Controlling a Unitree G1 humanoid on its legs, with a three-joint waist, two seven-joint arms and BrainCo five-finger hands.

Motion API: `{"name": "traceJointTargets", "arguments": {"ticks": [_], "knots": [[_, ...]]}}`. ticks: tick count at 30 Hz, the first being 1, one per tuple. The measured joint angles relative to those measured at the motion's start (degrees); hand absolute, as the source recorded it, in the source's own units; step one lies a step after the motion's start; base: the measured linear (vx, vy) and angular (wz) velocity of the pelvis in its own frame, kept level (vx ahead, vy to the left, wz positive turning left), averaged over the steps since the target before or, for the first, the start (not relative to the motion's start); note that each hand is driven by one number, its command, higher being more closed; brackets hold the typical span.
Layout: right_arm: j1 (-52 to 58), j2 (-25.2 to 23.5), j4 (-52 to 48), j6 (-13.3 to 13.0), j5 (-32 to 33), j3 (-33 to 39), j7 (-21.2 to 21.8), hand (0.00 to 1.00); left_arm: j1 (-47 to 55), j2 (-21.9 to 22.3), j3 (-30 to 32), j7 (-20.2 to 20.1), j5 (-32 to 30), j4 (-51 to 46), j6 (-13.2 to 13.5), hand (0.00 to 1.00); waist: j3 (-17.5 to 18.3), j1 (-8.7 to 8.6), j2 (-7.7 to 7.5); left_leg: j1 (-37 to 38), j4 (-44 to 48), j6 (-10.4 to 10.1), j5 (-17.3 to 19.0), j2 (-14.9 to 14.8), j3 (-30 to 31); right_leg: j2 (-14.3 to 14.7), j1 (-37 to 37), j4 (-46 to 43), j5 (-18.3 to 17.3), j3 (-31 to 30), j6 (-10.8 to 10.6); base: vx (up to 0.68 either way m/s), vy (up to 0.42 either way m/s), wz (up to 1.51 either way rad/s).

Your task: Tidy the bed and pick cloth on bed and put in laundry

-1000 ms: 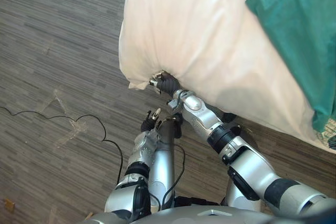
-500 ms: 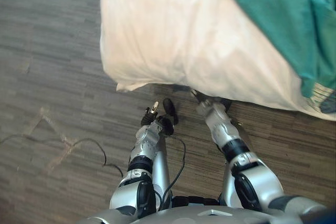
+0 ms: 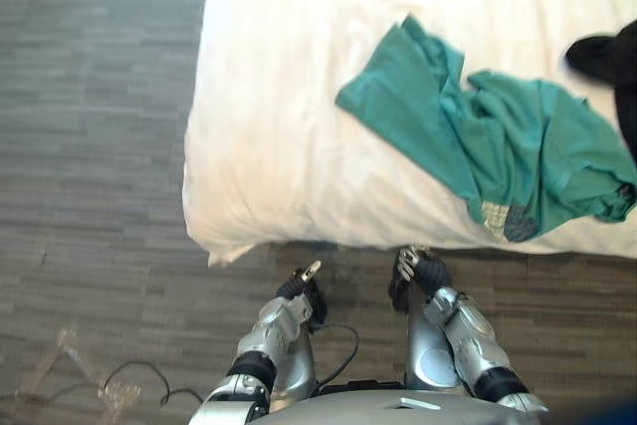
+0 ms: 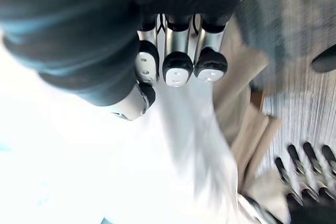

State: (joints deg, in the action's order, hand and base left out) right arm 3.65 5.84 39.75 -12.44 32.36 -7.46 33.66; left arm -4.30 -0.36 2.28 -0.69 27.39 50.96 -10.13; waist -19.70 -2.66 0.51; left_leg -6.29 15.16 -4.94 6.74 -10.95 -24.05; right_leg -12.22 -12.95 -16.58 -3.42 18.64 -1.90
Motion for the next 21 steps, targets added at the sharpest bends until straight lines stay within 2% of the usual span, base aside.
{"name": "traceJointTargets", "arguments": {"ticks": [2,3,5,9,12,14,17,21], "knots": [[4.42,-0.05,-2.74,1.68,-0.06,-1.93,5.89,1.00,2.50,-0.92,0.02,-0.92,-1.05,0.00,-0.71,0.00,2.92,0.05,-0.21,3.50,-2.23,-0.07,0.07,0.65,0.07,0.25,4.02,2.84,0.40,0.75,-0.72,0.17,0.065,0.05],[5.06,0.00,-3.17,2.09,-0.09,-2.33,6.98,1.00,2.96,-1.01,0.02,-1.12,-1.73,-0.02,-0.71,0.00,3.51,0.05,-0.23,3.97,-2.66,-0.07,0.07,0.84,0.12,0.22,4.57,3.21,0.41,0.81,-0.90,0.12,0.063,0.09],[6.91,-0.08,-5.42,4.27,-1.08,-3.97,12.19,1.00,4.81,-2.32,0.05,-1.46,-4.70,0.18,-0.94,0.00,5.83,0.10,-0.24,6.49,-4.55,-0.08,0.06,1.57,0.29,0.21,7.46,5.35,0.86,1.17,-1.67,0.09,0.057,0.06],[8.45,-0.03,-7.41,7.84,-1.04,-6.85,18.15,1.00,7.90,-3.99,0.53,-1.75,-7.91,0.56,-0.71,0.00,8.34,0.47,-0.27,10.15,-7.35,-0.11,-0.26,2.59,0.61,0.29,11.53,8.49,1.68,1.82,-2.62,0.05,0.044,0.05],[8.48,0.00,-7.97,12.25,-0.21,-10.13,22.94,1.00,10.39,-5.25,1.14,-2.00,-9.09,2.76,0.77,0.00,10.13,0.98,-0.85,12.57,-9.79,0.10,-0.92,3.54,1.14,0.23,14.54,10.98,2.62,2.58,-3.20,0.03,0.032,0.09],[8.19,0.35,-9.30,13.95,1.53,-12.41,23.55,1.00,10.41,-5.21,1.13,-2.12,-9.10,2.80,1.74,0.00,10.29,2.12,-1.05,13.53,-10.54,0.23,-1.19,3.94,1.20,0.22,15.68,12.07,3.15,2.72,-3.35,0.00,0.022,0.03],[6.92,0.74,-10.92,15.98,4.22,-16.32,23.49,1.00,10.43,-5.39,1.10,-3.20,-9.10,3.40,2.65,0.00,10.60,2.28,-1.37,14.20,-11.16,0.45,-1.57,4.35,1.79,0.10,16.71,12.74,3.44,3.33,-3.45,-0.02,0.012,0.12],[2.15,0.83,-14.06,18.11,8.64,-21.87,19.41,1.00,10.29,-5.42,0.51,-4.00,-8.76,3.63,4.62,0.00,10.07,3.38,-0.58,12.75,-10.87,0.69,-1.84,4.56,3.06,-0.21,16.10,12.73,3.46,4.42,-3.42,-0.06,-0.002,0.12]]}}
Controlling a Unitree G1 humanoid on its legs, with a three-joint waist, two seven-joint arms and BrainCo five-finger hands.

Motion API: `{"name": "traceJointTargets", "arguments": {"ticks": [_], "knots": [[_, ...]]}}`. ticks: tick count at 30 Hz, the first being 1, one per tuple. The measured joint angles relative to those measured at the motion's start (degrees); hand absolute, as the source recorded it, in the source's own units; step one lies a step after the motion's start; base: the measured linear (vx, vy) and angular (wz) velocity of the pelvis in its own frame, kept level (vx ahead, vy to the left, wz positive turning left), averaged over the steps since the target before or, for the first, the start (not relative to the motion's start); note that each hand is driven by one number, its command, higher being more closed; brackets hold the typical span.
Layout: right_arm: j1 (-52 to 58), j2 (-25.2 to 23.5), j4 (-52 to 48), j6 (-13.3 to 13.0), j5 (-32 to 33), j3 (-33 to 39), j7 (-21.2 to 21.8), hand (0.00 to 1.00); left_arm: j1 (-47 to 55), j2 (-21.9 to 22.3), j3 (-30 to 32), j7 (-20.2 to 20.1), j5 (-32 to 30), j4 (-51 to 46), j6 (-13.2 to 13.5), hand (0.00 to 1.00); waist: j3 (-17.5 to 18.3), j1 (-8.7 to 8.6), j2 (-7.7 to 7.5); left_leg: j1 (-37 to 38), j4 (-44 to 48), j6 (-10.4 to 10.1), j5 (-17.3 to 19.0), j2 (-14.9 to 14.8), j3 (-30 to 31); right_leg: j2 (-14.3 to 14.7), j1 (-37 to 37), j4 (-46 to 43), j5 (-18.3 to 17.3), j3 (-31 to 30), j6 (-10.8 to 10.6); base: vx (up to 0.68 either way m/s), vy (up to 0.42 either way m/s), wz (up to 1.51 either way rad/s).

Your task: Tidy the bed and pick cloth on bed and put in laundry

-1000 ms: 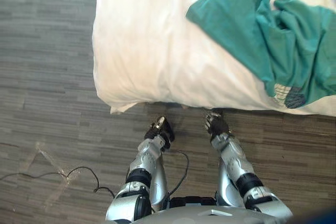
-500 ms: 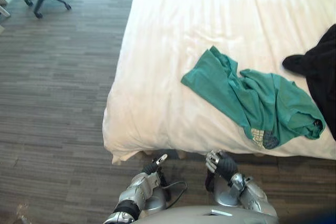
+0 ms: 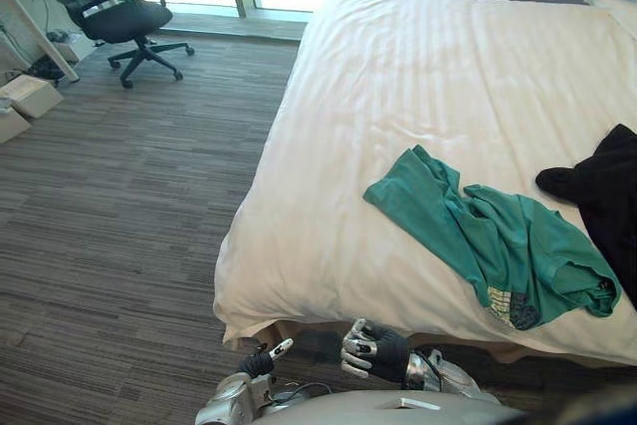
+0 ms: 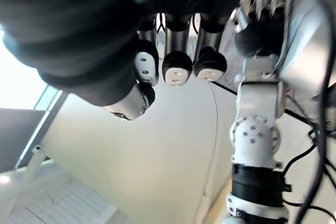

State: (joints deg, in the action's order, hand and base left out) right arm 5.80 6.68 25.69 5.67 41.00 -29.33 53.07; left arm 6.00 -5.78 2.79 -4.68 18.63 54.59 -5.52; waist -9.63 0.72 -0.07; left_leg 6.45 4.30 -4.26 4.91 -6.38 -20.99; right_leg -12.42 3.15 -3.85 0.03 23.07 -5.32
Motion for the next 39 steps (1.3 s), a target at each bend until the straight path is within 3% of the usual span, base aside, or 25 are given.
{"name": "traceJointTargets", "arguments": {"ticks": [3,8,10,13,18,19,23,26,33,36,38,39], "knots": [[-7.04,-0.35,-2.67,-0.22,2.39,-1.18,-4.93,1.00,-1.33,-0.69,-1.10,-0.24,1.15,0.29,1.38,0.00,-1.73,0.33,0.81,-5.77,1.97,0.13,0.21,0.24,1.20,-1.05,-5.18,-1.39,-0.13,0.79,0.06,-0.12,0.006,0.18],[-23.36,-4.17,-4.39,-1.25,6.07,-3.83,-17.32,1.00,-8.65,-1.44,-2.58,-0.34,5.48,1.20,5.10,0.00,-12.87,1.70,3.30,-14.88,5.53,0.46,-0.14,0.94,2.81,-2.56,-13.63,-4.69,1.34,0.53,0.84,-0.09,0.019,0.10],[-26.11,-5.11,-4.46,-1.87,6.08,-5.19,-20.92,1.00,-10.43,-1.84,-2.45,-0.13,5.57,1.19,6.31,0.00,-15.06,2.20,3.36,-17.70,7.55,1.39,-0.49,0.50,3.09,-2.62,-16.09,-6.22,1.32,0.26,1.20,0.02,-0.012,0.08],[-29.19,-6.84,-4.44,-3.28,6.20,-5.27,-26.30,1.00,-13.24,-1.98,-2.44,0.18,5.73,1.83,7.14,0.00,-16.09,2.64,3.06,-23.65,12.01,1.74,-0.26,0.25,4.51,-3.42,-21.09,-9.33,0.73,-0.07,1.70,0.05,-0.008,0.11],[-34.13,-8.52,-1.95,-7.32,7.31,-1.89,-32.89,1.00,-18.08,-0.96,-2.16,1.43,7.24,2.88,7.70,0.00,-18.43,2.96,3.88,-31.30,20.55,3.04,1.64,0.07,5.48,-5.94,-28.71,-17.94,-2.38,-1.93,2.06,-0.03,0.027,0.07],[-34.80,-8.81,-1.06,-8.41,7.40,-1.10,-35.01,1.00,-18.88,-0.17,-1.29,1.95,7.49,2.66,8.23,0.00,-19.13,3.00,4.42,-33.05,22.94,2.94,3.38,-0.73,5.56,-6.02,-30.77,-20.49,-3.48,-2.32,2.16,-0.07,0.005,-0.09],[-34.77,-9.38,-0.31,-11.29,8.30,0.00,-37.04,1.00,-19.65,1.99,2.56,4.07,7.78,0.62,8.36,0.00,-19.50,3.02,4.88,-36.74,27.25,2.91,6.64,-2.03,4.44,-6.38,-36.65,-26.58,-5.73,-4.94,2.44,-0.13,0.000,-0.17],[-34.55,-12.35,2.05,-13.71,8.31,1.90,-37.72,1.00,-20.43,5.07,4.77,5.96,7.75,-1.82,8.38,0.00,-19.54,1.45,5.02,-38.51,30.24,2.96,8.26,-3.48,3.35,-6.25,-39.37,-28.89,-6.50,-6.83,2.56,-0.15,-0.010,-0.22],[-27.08,-12.62,2.64,-16.54,10.32,6.51,-36.65,1.00,-22.03,8.66,6.30,8.96,9.50,-5.40,5.49,0.00,-19.53,-0.35,4.23,-38.27,30.68,2.40,8.63,-5.81,-0.11,-3.26,-39.96,-24.52,-3.03,-9.95,3.04,-0.08,0.014,-0.30],[-20.59,-11.08,3.93,-16.53,12.08,13.77,-34.48,1.00,-22.34,9.72,6.14,10.05,10.35,-6.05,3.15,0.00,-19.77,-1.10,3.39,-36.49,30.22,2.75,8.85,-6.37,-1.98,-2.06,-38.34,-21.47,-1.03,-11.30,2.79,0.00,0.057,-0.36],[-15.40,-10.21,6.27,-17.47,14.31,23.91,-33.96,1.00,-21.68,9.77,5.21,10.15,11.64,-5.80,0.92,0.00,-20.00,-2.03,1.72,-33.95,29.94,2.78,9.75,-6.84,-3.71,-1.32,-36.42,-19.52,-0.02,-11.91,2.78,0.04,0.053,-0.42],[-14.22,-9.44,6.64,-17.80,14.56,25.73,-33.66,1.00,-21.20,9.73,4.87,10.24,11.66,-5.78,0.55,0.00,-19.98,-2.44,1.31,-33.31,29.84,2.70,9.99,-6.90,-3.99,-1.12,-35.86,-19.03,0.08,-12.22,2.68,0.07,0.062,-0.40]]}}
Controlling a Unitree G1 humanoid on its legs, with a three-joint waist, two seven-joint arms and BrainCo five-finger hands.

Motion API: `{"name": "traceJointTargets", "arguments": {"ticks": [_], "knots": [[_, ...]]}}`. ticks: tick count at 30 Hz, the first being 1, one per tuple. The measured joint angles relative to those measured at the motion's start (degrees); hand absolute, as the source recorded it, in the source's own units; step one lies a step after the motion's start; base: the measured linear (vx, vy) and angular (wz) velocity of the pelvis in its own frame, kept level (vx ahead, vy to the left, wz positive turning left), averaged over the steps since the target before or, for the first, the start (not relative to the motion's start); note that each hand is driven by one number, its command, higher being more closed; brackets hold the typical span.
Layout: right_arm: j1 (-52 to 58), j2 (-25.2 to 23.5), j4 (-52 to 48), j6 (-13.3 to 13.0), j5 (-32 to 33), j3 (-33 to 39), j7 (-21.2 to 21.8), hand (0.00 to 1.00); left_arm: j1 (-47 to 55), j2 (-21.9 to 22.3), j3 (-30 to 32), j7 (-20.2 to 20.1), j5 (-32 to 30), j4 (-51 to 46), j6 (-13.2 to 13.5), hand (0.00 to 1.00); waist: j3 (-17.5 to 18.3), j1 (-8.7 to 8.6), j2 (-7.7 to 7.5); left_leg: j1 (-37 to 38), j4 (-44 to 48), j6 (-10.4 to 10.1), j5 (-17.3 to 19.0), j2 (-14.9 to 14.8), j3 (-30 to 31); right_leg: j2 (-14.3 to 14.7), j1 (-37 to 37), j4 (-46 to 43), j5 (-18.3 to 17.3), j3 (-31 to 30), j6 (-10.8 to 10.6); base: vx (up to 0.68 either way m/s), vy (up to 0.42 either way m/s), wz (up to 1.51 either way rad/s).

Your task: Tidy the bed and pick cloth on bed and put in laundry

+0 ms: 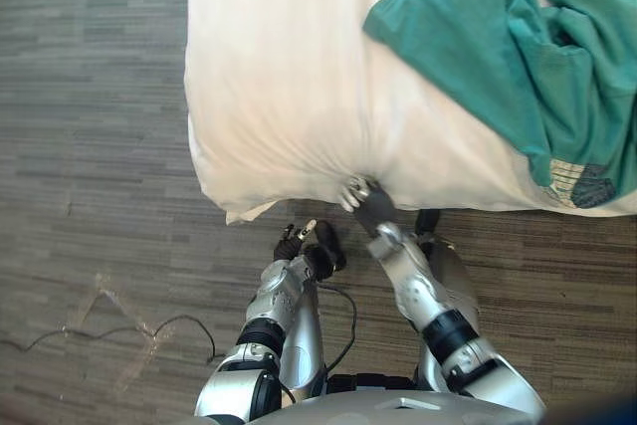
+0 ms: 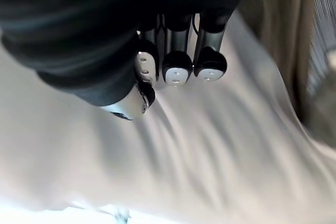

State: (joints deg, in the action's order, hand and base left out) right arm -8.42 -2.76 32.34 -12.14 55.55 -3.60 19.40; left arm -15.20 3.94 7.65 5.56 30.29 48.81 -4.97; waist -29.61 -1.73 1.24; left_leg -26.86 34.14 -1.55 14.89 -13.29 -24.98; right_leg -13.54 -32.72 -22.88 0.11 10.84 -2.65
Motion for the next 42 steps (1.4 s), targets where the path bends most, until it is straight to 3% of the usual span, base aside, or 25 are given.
{"name": "traceJointTargets", "arguments": {"ticks": [3,5,6,9,13,17,23,26,30,33,38,42], "knots": [[6.89,3.95,1.23,-0.10,-1.32,5.47,3.64,1.00,1.74,-0.35,-2.10,-0.09,-0.02,1.12,-1.63,0.00,0.33,-1.21,-1.97,6.19,-1.79,-0.65,1.16,-0.73,-2.51,1.14,4.91,2.31,0.48,-1.33,0.17,0.11,0.048,-0.41],[8.67,3.87,1.70,0.24,-3.63,6.48,5.10,1.00,2.21,-0.84,-3.05,-0.27,-0.06,1.11,-1.63,0.00,0.52,-1.21,-2.31,8.47,-2.96,-1.05,1.16,-0.73,-2.88,1.43,6.79,3.10,0.45,-1.38,0.14,0.14,0.013,-0.17],[10.33,3.78,3.29,0.55,-7.04,7.57,6.61,0.00,2.92,-1.19,-3.23,-0.62,-0.12,1.13,-1.72,0.00,1.12,-1.47,-2.72,10.87,-4.58,-1.57,1.01,-0.56,-3.05,1.55,9.00,3.77,0.02,-1.19,-0.26,0.15,-0.007,-0.04],[11.40,3.39,8.58,0.39,-13.49,10.10,7.62,0.00,5.57,-2.50,-3.20,-2.06,-0.61,1.76,-2.34,0.00,4.93,-1.85,-3.44,13.92,-8.84,-1.97,-0.68,0.57,-3.05,1.55,11.59,5.92,-0.11,-0.48,-0.57,0.18,-0.014,0.07],[12.40,5.39,20.26,-1.46,-18.87,16.14,7.52,0.00,9.95,-3.98,-2.57,-4.85,-2.93,4.89,-4.37,0.00,11.26,-2.01,-2.42,21.90,-17.67,-2.61,-3.11,3.46,-2.72,1.86,20.09,13.08,0.74,1.34,-1.79,0.25,0.018,0.15],[14.69,5.95,24.90,-2.00,-22.32,19.49,7.46,0.00,11.19,-4.91,0.54,-5.64,-2.99,7.33,-6.16,0.00,13.50,-2.15,-1.75,26.67,-21.44,-2.80,-3.47,4.64,-2.69,1.80,23.77,13.86,0.36,2.06,-1.87,0.17,0.045,0.01],[18.41,4.88,26.72,-4.04,-36.01,22.00,3.48,0.00,14.96,-7.63,2.74,-5.68,-9.92,8.43,-8.62,0.00,17.24,-1.99,-3.48,34.44,-25.85,-3.82,-3.98,5.75,-2.58,1.24,26.59,5.72,-6.58,2.17,-1.28,0.08,-0.021,0.01],[18.31,5.14,27.26,-4.51,-42.31,22.31,1.10,0.00,15.31,-7.92,2.73,-5.19,-12.26,8.80,-9.42,0.00,18.39,-1.78,-3.45,36.15,-26.76,-4.53,-4.39,5.36,-2.90,1.67,27.59,5.66,-7.53,2.67,-1.34,0.03,-0.071,-0.06],[18.50,5.99,29.03,-2.87,-44.48,22.34,-0.13,0.00,15.98,-7.45,2.64,-4.26,-14.14,8.80,-9.49,0.00,19.45,-1.83,-1.58,37.65,-28.21,-4.97,-4.77,4.69,-3.44,3.66,30.97,12.11,-4.43,2.57,-1.94,0.00,-0.016,-0.12],[18.42,6.16,29.12,-2.59,-44.44,22.02,-0.58,0.00,16.58,-7.45,2.58,-3.47,-18.23,8.86,-10.02,0.00,20.02,-1.77,-1.30,37.90,-28.75,-4.93,-4.80,4.76,-4.70,4.66,32.95,17.85,-0.89,1.84,-2.17,-0.04,0.040,-0.22],[18.45,6.16,29.48,-1.85,-44.37,21.20,-1.28,0.00,17.72,-8.27,3.14,0.38,-23.06,8.73,-8.79,0.00,20.48,-1.09,-2.70,37.77,-26.62,-4.82,-4.65,5.34,-5.41,5.15,33.76,22.98,2.63,-1.60,-2.12,-0.05,0.017,-0.31],[17.74,6.81,29.51,-1.83,-44.37,21.12,-1.53,0.00,18.33,-7.66,6.83,1.33,-22.92,8.64,-6.73,0.00,20.27,-0.22,-2.76,34.70,-15.66,-2.86,-2.59,4.44,1.83,5.54,32.86,22.76,2.57,-7.62,-1.53,-0.06,-0.023,-0.75]]}}
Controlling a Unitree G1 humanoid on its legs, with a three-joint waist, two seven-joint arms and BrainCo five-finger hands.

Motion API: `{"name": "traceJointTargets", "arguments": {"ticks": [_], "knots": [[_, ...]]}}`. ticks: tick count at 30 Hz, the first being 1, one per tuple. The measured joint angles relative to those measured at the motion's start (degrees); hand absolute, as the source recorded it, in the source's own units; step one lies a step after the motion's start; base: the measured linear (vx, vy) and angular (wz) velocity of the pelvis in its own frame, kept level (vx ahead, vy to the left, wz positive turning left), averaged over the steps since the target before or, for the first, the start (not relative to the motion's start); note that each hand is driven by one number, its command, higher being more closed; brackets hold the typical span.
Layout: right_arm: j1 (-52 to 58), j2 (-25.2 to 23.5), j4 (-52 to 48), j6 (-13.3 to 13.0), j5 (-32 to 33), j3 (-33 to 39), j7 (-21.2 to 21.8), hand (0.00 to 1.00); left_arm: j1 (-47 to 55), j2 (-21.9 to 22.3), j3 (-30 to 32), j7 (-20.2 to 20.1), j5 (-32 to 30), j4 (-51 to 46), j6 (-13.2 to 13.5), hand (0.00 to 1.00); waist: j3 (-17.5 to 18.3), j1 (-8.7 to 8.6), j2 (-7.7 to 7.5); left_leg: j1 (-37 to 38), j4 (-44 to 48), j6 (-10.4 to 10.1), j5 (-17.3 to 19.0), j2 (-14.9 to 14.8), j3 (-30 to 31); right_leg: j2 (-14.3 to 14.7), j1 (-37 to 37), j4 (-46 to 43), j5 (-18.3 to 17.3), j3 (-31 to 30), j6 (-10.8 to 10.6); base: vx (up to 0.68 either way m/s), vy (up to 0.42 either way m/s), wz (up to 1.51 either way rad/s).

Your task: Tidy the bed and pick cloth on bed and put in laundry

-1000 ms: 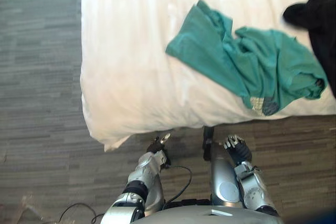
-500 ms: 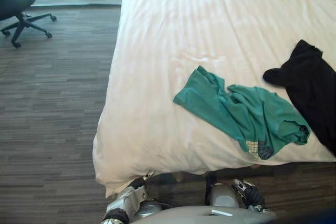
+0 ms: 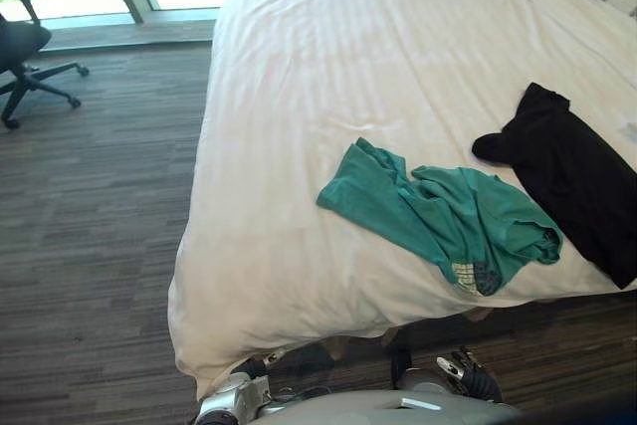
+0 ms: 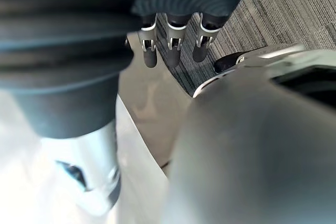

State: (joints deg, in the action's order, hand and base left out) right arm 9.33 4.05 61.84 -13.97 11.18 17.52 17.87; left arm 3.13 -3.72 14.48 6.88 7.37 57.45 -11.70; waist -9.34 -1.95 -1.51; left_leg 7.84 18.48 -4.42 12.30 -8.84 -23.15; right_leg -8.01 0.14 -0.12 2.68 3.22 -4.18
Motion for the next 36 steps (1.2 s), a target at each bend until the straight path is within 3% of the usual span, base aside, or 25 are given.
{"name": "traceJointTargets", "arguments": {"ticks": [2,3,5,6,7,8,10,15,17,18,19,20,21,22,23,24,25,26,27,28,29,30,31,32,36], "knots": [[-0.51,1.06,-0.44,-0.02,-0.05,-1.42,-0.16,0.00,0.50,1.65,3.92,-0.32,-0.01,-0.69,0.94,0.00,0.40,1.21,1.24,-3.52,10.35,2.63,2.27,-1.46,4.18,2.08,-2.99,-1.66,-0.25,-5.59,0.11,-0.11,0.039,-1.37],[-0.46,1.23,-0.83,-0.06,-0.08,-2.50,-0.14,0.00,0.63,2.08,4.84,-0.40,-0.11,-1.01,1.09,0.00,0.49,1.59,1.52,-4.64,12.74,3.44,2.75,-1.53,5.49,2.75,-3.96,-2.33,-0.26,-7.46,0.16,-0.06,0.076,-1.43],[-0.30,1.58,-2.57,-0.21,-0.04,-3.78,-0.16,0.00,1.26,3.10,5.40,-0.43,-1.31,-1.20,1.49,0.00,1.05,1.32,2.99,-4.05,12.52,5.03,7.15,-1.45,8.88,5.04,-5.84,-2.52,-0.10,-10.68,0.36,-0.05,0.158,-1.19],[-0.09,1.57,-3.17,-0.25,0.15,-3.78,-0.23,0.00,1.31,3.35,5.41,-0.34,-3.19,-1.08,1.77,0.00,1.28,1.19,3.47,-2.69,9.36,4.87,9.03,-1.52,9.25,5.96,-6.78,-2.84,0.11,-10.43,0.41,-0.06,0.176,-0.71],[0.21,1.59,-4.25,-0.26,0.65,-3.93,-0.31,0.00,1.05,3.63,5.01,-0.29,-6.66,-0.95,2.24,0.00,1.58,0.22,4.43,-0.83,3.97,3.30,11.68,-1.77,8.96,6.69,-8.11,-3.62,0.67,-9.53,0.31,-0.09,0.152,-0.24],[-0.02,0.77,-4.79,-0.19,1.83,-3.94,-0.58,0.00,0.30,3.55,4.05,-0.36,-9.45,-0.65,2.99,0.00,0.78,-0.56,3.20,-0.12,1.26,-0.26,12.59,-1.52,7.51,6.21,-10.18,-5.93,2.20,-9.29,-0.09,-0.10,0.130,-0.20],[0.84,0.23,-5.29,-0.17,2.80,-4.42,-0.70,0.00,-0.53,3.17,4.23,-0.60,-9.55,-0.40,3.50,0.00,0.76,-0.10,1.62,0.97,0.29,-0.18,12.08,-0.32,5.33,5.95,-12.40,-9.25,2.50,-8.47,-0.53,-0.07,0.079,-0.49],[3.01,-0.20,-7.01,-2.44,4.77,-4.40,-0.03,0.00,0.03,2.94,3.88,-3.50,-3.44,1.35,3.06,0.00,1.14,-1.12,2.22,4.37,-3.48,0.06,10.76,1.96,0.79,5.96,-13.51,-9.44,4.64,-8.07,0.37,0.00,0.050,-0.52],[3.24,-0.66,-7.01,-2.77,5.39,-4.59,-0.03,0.00,0.56,2.90,4.66,-4.45,-1.66,1.29,3.09,0.00,1.09,-0.93,2.32,5.64,-4.90,0.37,9.45,2.04,-3.19,6.20,-13.66,-7.67,7.24,-0.96,4.17,-0.02,-0.041,-0.73],[3.40,-0.65,-7.01,-2.78,5.37,-4.71,-0.01,0.00,1.13,2.87,5.03,-4.47,-1.05,1.13,3.12,0.00,1.21,-0.57,2.09,6.30,-5.64,0.60,9.02,1.86,-4.98,6.14,-13.54,-7.53,5.58,2.88,7.73,-0.06,-0.119,-0.77],[3.24,-0.66,-7.09,-2.77,5.50,-4.53,0.20,0.00,1.53,3.27,6.00,-4.46,-0.73,1.12,3.20,0.00,0.78,-0.42,2.77,7.28,-6.50,0.60,9.02,1.76,-6.52,5.77,-13.86,-9.29,0.96,6.37,10.34,-0.08,-0.124,-0.79],[2.93,0.00,-7.55,-2.78,5.45,-4.52,0.31,0.00,1.58,3.46,6.12,-4.45,0.38,0.84,3.23,0.00,0.23,-0.66,3.76,8.90,-7.73,0.05,8.66,0.66,-8.14,5.13,-15.04,-15.20,-4.62,10.47,11.46,-0.05,-0.106,-0.74],[2.89,0.42,-7.50,-2.71,5.36,-4.79,0.29,0.00,2.85,3.04,6.27,-4.42,0.80,0.29,3.34,0.00,0.38,-0.68,3.89,9.85,-7.81,-0.15,8.65,0.51,-9.61,4.30,-16.63,-24.09,-5.04,11.86,11.52,0.03,-0.085,-0.65],[4.53,-0.89,-7.71,-2.71,5.31,-4.87,0.27,0.00,3.30,2.23,6.57,-4.32,1.93,-0.29,3.37,0.00,1.19,-1.42,1.44,10.75,-7.29,-0.15,8.82,2.41,-9.66,3.91,-16.09,-26.54,-5.54,12.09,10.96,0.05,-0.094,-1.25],[4.34,-0.95,-8.00,-2.61,5.20,-5.75,0.10,0.00,4.17,1.36,6.99,-4.29,2.39,0.83,3.47,0.00,1.01,0.59,0.26,10.72,-7.16,4.78,10.08,4.31,-8.90,6.14,-15.59,-22.77,-4.94,8.72,9.73,-0.07,-0.070,-1.62],[3.22,-0.48,-7.74,-2.66,5.10,-6.13,0.07,0.00,4.53,1.10,6.59,-4.32,2.36,1.49,3.46,0.00,1.27,1.50,0.53,9.05,-8.43,7.75,11.00,5.77,-6.42,8.37,-15.32,-17.61,-0.80,5.11,7.93,-0.18,-0.047,-2.08],[0.88,0.45,-7.17,-2.46,4.70,-5.02,-0.01,0.00,5.60,1.46,6.10,-4.45,2.27,1.71,3.85,0.00,1.67,2.78,3.24,7.31,-9.77,5.90,8.32,4.65,-6.48,9.37,-17.40,-22.42,-3.33,6.18,10.18,-0.22,-0.056,-1.41],[-0.39,0.13,-6.54,-1.85,4.21,-3.88,-0.39,0.00,5.50,1.11,5.45,-4.48,2.23,1.78,4.37,0.00,1.50,1.25,2.01,7.21,-9.43,2.28,7.49,4.61,-8.26,4.77,-19.91,-42.02,-12.68,9.95,12.10,-0.08,-0.066,-0.79],[0.07,-0.03,-6.24,-1.76,4.24,-3.49,-0.60,0.00,5.53,0.22,3.74,-4.35,2.16,1.79,4.51,0.00,1.39,0.21,1.90,7.44,-9.21,2.24,7.25,5.00,-8.03,1.13,-18.05,-47.35,-15.90,10.96,9.57,0.01,-0.095,-0.37],[0.81,-0.24,-5.07,-1.43,4.22,-3.48,-0.77,0.00,5.98,-0.86,1.80,-4.30,2.32,1.82,4.82,0.00,2.34,-0.14,0.15,7.68,-8.72,1.84,7.31,6.17,-8.69,-2.78,-13.31,-43.73,-19.43,11.97,3.93,0.04,-0.108,-0.64],[0.21,-0.76,-4.43,-0.99,4.12,-3.81,-0.78,0.00,5.48,-1.32,0.89,-4.16,2.41,2.98,4.87,0.00,2.41,0.51,0.08,7.10,-8.17,1.73,7.37,6.34,-9.91,-0.06,-10.60,-36.00,-21.24,12.44,3.70,0.01,-0.143,-1.00],[0.01,-0.68,-4.48,-1.01,4.16,-3.77,-0.79,0.00,4.95,-1.22,0.19,-4.00,2.54,3.54,4.72,0.00,2.56,1.03,1.59,6.85,-8.28,1.85,7.13,5.30,-10.04,2.46,-8.53,-30.37,-20.67,11.46,4.67,-0.08,-0.123,-1.33],[-0.91,-0.11,-4.52,-1.00,4.30,-3.53,-0.93,0.00,4.93,0.12,-1.11,-3.97,2.68,3.36,4.66,0.00,2.23,1.12,4.00,5.82,-8.04,2.86,6.42,2.96,-9.58,6.85,-6.32,-22.13,-15.25,9.84,5.72,-0.09,-0.102,-1.19],[-1.17,-0.18,-4.31,-1.00,4.21,-3.73,-0.93,0.00,4.87,0.22,-1.63,-3.98,2.65,3.41,4.72,0.00,2.25,1.19,3.90,5.39,-8.40,3.47,4.91,2.46,-9.22,8.59,-4.70,-16.58,-11.92,8.40,6.42,-0.13,-0.094,-1.06],[-0.80,-0.74,-3.66,-1.02,4.10,-3.62,-1.25,0.00,3.49,-1.50,-3.28,-3.90,2.40,2.74,6.13,0.00,1.45,-0.22,2.07,4.63,-7.36,1.99,1.64,1.36,-9.41,10.39,-2.06,-6.56,-6.32,6.65,6.44,-0.13,-0.079,-0.35]]}}
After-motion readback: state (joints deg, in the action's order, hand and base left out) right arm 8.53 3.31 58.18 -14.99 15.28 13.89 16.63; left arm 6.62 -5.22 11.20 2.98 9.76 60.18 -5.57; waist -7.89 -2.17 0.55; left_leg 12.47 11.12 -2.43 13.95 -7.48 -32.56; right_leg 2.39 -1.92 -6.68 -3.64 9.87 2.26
